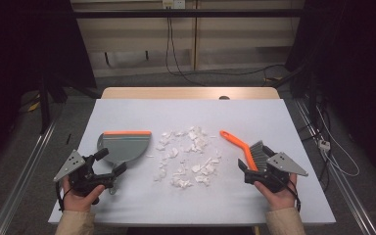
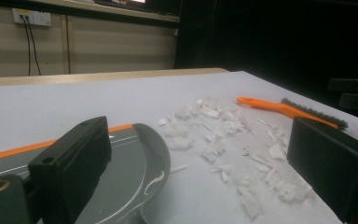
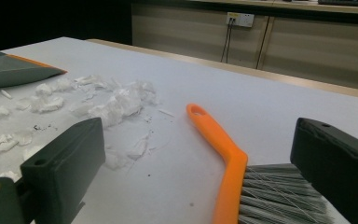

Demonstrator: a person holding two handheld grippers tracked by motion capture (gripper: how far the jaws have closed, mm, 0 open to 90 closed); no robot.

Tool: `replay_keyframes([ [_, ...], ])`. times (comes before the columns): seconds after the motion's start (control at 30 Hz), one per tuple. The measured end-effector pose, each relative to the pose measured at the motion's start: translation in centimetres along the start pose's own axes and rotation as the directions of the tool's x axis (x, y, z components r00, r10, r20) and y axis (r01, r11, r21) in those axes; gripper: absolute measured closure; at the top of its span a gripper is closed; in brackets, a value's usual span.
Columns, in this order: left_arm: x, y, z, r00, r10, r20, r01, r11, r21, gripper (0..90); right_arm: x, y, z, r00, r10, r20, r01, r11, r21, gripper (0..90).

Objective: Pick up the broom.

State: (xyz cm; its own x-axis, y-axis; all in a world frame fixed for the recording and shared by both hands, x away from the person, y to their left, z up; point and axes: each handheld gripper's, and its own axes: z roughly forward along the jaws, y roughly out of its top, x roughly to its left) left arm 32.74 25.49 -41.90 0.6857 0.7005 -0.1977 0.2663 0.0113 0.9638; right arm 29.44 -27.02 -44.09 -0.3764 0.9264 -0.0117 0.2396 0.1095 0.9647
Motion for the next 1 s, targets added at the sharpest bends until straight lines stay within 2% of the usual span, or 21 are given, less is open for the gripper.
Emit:
replay_keyframes([
  [0.13, 0.0, 0.0, 0.1, 1.0, 0.007, 0.0, -0.007, 1.0, 0.002, 5.7, -0.2, 0.1, 0.0, 1.0, -0.005, 0.004, 0.005, 1.0, 0.0, 3.1],
  [0.27, -0.1, 0.0, 0.2, 0.9999, 0.013, 0.008, -0.013, 0.9999, -0.002, 5.7, -0.3, 0.4, 0.1, 0.9998, 0.021, 0.006, -0.021, 1.0, -0.011, 2.5],
  [0.5, 0.0, 0.0, 0.1, 1.0, 0.007, 0.003, -0.007, 0.9998, -0.02, 5.7, -0.7, 1.0, 0.6, 0.9999, 0.01, 0.01, -0.01, 1.0, 0.004, 2.6],
  [0.57, -0.2, 0.1, 0.1, 0.9995, 0.027, 0.017, -0.027, 0.9995, -0.017, 5.5, -1.1, 1.2, 1.0, 0.9996, 0.021, 0.019, -0.021, 0.999, 0.025, 2.8],
  [0.7, -0.2, 0.3, 0.1, 0.9994, 0.029, 0.021, -0.028, 0.9993, -0.026, 5.5, -1.6, 1.6, 2.1, 0.9994, 0.032, 0.011, -0.032, 0.996, 0.078, 4.1],
  [0.8, -0.1, 0.3, 0.2, 0.9998, 0.007, 0.017, -0.006, 0.9995, -0.029, 5.3, -1.7, 1.9, 3.0, 0.9994, 0.035, -0.005, -0.035, 0.993, 0.112, 4.4],
  [0.9, -0.1, 0.3, 0.2, 0.9999, 0.006, 0.011, -0.005, 0.9996, -0.029, 5.3, -1.7, 2.1, 3.6, 0.9995, 0.031, -0.008, -0.03, 0.99, 0.135, 5.8],
  [0.93, 0.0, 0.3, 0.2, 0.9999, 0.007, 0.009, -0.007, 0.9995, -0.03, 5.3, -1.6, 2.3, 4.2, 0.9989, 0.037, -0.028, -0.033, 0.988, 0.151, 6.5],
  [1.0, 0.0, 0.3, 0.2, 0.9999, 0.007, 0.01, -0.006, 0.9996, -0.029, 5.3, -1.6, 2.6, 4.7, 0.9981, 0.046, -0.04, -0.039, 0.985, 0.171, 6.9],
])
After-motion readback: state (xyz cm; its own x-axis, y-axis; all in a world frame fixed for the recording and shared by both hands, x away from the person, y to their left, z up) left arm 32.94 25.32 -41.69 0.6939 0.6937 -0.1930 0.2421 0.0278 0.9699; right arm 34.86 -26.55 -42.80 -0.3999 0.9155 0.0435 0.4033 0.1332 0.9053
